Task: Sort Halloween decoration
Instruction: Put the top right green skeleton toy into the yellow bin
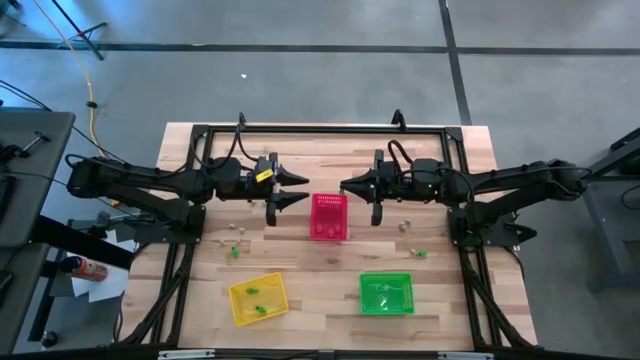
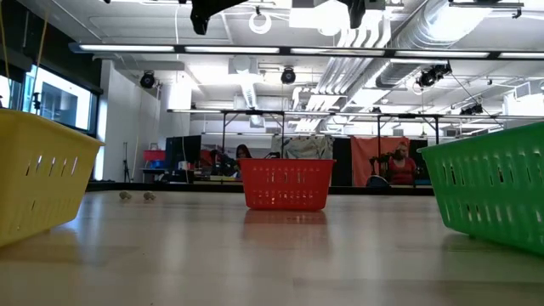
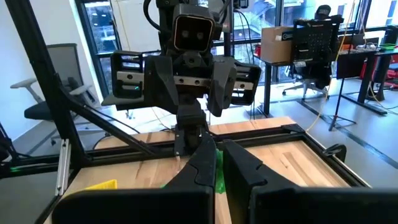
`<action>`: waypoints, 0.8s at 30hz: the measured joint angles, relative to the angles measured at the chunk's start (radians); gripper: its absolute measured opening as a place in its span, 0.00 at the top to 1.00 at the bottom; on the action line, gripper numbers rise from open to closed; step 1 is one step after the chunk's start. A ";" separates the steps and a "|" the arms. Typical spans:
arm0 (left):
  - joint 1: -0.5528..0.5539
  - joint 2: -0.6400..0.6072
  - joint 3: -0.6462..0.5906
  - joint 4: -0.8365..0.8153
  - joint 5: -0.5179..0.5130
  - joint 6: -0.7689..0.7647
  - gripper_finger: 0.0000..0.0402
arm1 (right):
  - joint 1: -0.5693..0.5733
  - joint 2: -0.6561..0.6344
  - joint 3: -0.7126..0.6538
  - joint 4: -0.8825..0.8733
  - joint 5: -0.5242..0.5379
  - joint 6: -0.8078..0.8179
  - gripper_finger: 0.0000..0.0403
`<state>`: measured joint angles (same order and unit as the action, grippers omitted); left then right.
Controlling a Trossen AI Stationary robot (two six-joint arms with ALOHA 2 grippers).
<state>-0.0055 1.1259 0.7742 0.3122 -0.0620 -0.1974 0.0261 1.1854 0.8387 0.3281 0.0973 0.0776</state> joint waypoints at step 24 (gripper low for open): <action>0.000 0.000 0.000 -0.001 -0.002 0.018 0.57 | 0.000 0.000 0.000 0.001 0.001 0.009 0.99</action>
<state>-0.0055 1.1259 0.7742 0.3115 -0.0639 -0.1798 0.0265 1.1854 0.8387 0.3294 0.0978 0.0868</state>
